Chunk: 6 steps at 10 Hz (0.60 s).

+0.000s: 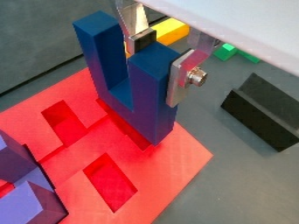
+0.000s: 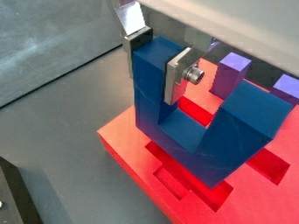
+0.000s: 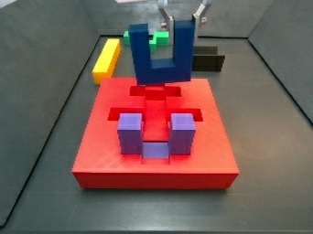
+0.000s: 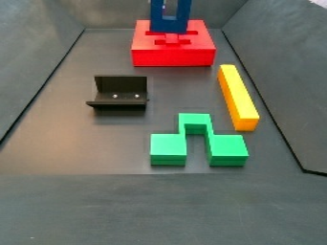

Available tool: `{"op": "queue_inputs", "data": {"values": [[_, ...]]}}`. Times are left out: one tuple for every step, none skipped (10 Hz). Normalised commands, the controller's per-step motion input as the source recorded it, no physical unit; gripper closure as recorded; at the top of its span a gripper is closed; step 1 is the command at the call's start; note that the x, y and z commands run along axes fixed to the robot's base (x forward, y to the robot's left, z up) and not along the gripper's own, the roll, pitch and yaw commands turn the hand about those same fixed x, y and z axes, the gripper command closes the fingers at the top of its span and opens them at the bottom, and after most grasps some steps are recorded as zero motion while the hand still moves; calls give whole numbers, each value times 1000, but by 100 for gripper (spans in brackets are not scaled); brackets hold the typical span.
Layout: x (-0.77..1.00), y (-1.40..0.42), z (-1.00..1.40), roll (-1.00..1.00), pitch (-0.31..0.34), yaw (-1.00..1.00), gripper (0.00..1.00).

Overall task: Pick up the blue object. Move up. Place the blue object on the fixture. Regrasp the blue object. Move to above the board. Insert the blue object.
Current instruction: Insert the blue object.

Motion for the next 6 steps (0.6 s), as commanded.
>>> {"op": "queue_inputs", "data": {"values": [[0,0,-166,139,0,-71,100],[0,0,-166,143,0,-109,100],[0,0,-134,114,0,-97,100],[0,-20,-163,76,0,-43,100],[0,-51,-166,76,0,0,100],[0,-97,-183,96,0,0,100]]}}
